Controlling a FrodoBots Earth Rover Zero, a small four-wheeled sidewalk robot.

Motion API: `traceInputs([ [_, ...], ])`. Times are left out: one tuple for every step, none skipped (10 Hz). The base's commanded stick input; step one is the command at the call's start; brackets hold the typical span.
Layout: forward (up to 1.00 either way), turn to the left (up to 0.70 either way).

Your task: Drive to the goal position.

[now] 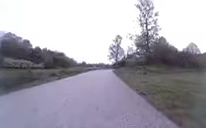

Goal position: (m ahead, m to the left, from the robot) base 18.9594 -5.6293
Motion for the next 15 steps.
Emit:
traceInputs([
  [1.00,0.00],
  [1.00,0.00],
  [1.00,0.00],
  [1.00,0.00],
  [1.00,0.00],
  [1.00,0.00],
  [1.00,0.00],
  [1.00,0.00],
  [1.00,0.00],
  [1.00,0.00],
  [1.00,0.00],
  [1.00,0.00],
  [1.00,0.00],
  [1.00,0.00],
  [1.00,0.00],
])
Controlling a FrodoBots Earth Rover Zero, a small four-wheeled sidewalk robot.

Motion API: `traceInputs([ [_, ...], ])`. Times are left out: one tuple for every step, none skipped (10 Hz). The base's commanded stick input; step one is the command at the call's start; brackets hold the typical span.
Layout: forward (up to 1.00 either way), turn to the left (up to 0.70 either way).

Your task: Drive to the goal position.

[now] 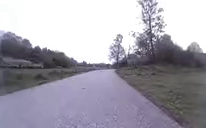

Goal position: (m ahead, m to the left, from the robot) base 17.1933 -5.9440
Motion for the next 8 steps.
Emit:
traceInputs([
  [1.00,0.00],
  [1.00,0.00],
  [1.00,0.00],
  [1.00,0.00],
  [1.00,0.00],
  [1.00,0.00],
  [1.00,0.00],
  [1.00,0.00],
])
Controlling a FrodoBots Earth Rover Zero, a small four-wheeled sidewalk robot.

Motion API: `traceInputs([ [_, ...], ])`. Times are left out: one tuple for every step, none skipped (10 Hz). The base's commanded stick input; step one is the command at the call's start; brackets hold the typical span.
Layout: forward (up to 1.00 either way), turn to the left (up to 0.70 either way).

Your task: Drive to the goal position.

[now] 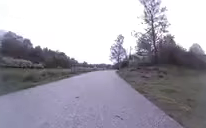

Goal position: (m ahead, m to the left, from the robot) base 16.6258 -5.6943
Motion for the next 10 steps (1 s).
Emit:
traceInputs([
  [1.00,0.00],
  [1.00,0.00],
  [1.00,0.00],
  [1.00,0.00],
  [1.00,0.00],
  [1.00,0.00],
  [1.00,0.00],
  [1.00,0.00],
  [1.00,0.00],
  [1.00,0.00],
])
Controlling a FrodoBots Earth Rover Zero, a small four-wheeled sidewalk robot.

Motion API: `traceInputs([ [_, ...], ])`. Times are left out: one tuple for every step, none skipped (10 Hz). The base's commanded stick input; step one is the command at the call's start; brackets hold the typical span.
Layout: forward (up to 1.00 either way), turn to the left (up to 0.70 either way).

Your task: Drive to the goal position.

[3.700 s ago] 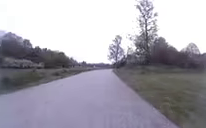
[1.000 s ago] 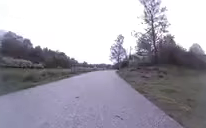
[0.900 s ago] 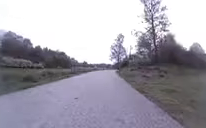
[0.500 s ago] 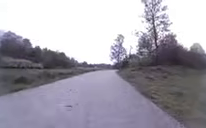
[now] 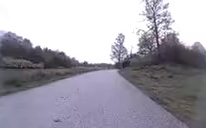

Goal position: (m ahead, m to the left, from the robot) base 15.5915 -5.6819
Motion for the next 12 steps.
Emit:
traceInputs([
  [1.00,0.00],
  [1.00,0.00],
  [1.00,0.00],
  [1.00,0.00],
  [1.00,0.00],
  [1.00,0.00],
  [1.00,0.00],
  [1.00,0.00],
  [1.00,0.00],
  [1.00,0.00],
  [1.00,0.00],
  [1.00,0.00],
])
